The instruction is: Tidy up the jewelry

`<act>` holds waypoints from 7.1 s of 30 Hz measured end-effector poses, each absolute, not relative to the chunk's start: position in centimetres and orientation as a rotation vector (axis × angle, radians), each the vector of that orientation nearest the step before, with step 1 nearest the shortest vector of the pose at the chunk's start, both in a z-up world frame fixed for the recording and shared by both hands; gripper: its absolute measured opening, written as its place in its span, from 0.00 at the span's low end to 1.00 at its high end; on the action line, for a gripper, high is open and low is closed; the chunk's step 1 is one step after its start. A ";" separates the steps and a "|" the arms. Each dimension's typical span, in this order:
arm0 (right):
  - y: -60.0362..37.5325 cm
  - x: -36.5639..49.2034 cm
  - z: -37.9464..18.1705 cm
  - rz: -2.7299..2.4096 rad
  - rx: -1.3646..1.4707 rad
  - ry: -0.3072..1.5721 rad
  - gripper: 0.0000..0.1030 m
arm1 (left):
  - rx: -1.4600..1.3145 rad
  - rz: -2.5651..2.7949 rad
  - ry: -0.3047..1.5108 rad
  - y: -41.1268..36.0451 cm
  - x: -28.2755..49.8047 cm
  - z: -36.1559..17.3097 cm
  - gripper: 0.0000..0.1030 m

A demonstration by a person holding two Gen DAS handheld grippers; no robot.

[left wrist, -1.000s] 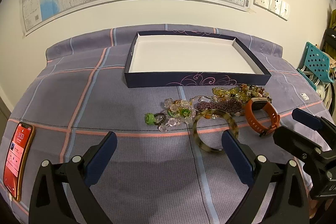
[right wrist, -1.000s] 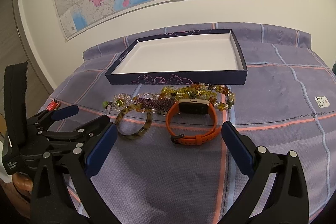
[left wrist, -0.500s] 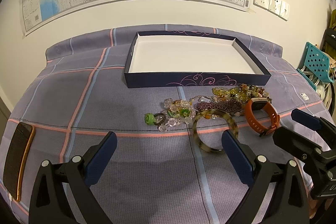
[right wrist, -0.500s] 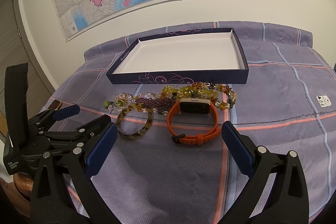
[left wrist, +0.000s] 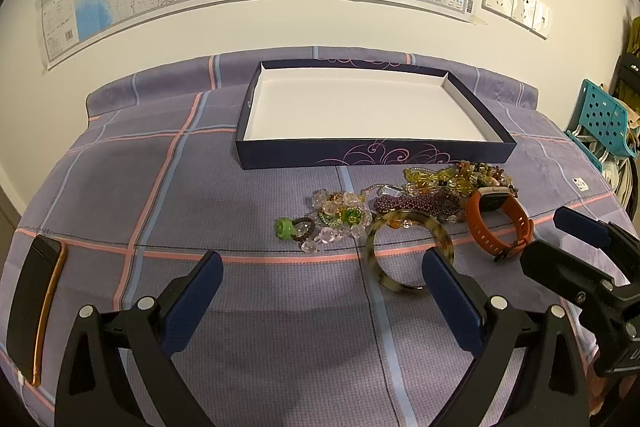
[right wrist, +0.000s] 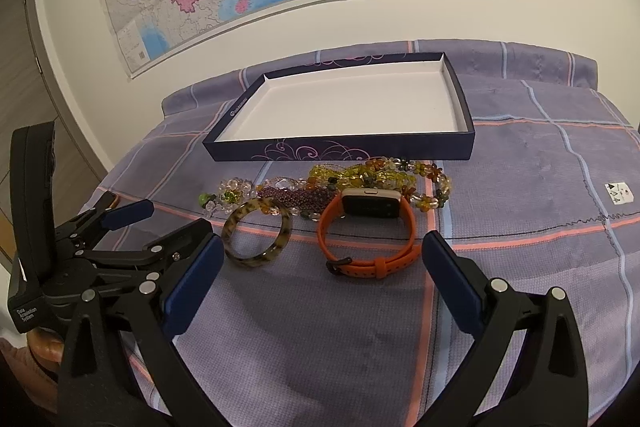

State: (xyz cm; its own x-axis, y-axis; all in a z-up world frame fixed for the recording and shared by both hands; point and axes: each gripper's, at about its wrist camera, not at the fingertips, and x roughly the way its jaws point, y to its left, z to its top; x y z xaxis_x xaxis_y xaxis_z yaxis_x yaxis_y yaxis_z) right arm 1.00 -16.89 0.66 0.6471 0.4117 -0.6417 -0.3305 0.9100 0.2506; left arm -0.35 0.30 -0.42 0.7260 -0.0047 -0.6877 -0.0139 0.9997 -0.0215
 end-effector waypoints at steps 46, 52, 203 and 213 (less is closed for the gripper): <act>-21.0 6.9 -2.9 0.429 0.180 0.937 0.13 | 0.040 -0.280 0.957 -1.6 3.7 -2.1 0.15; -21.2 6.8 -2.7 0.437 0.181 0.925 0.09 | 0.069 -0.266 0.961 -1.7 3.9 -2.0 0.06; -9.9 8.3 -1.0 0.883 0.016 0.884 0.01 | -0.021 -0.285 0.882 5.8 3.4 -2.1 0.34; -7.5 9.8 -1.1 0.823 -0.043 0.872 0.33 | -0.006 -0.268 0.862 5.4 4.1 -1.7 0.39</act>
State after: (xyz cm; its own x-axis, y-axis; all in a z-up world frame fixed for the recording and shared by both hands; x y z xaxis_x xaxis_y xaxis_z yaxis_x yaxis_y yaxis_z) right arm 9.79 -7.53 -1.12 0.3631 0.6226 -0.6932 -0.6560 0.6991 0.2843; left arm 4.10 5.42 -1.69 0.6194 -0.2357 -0.7488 0.2307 0.9664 -0.1133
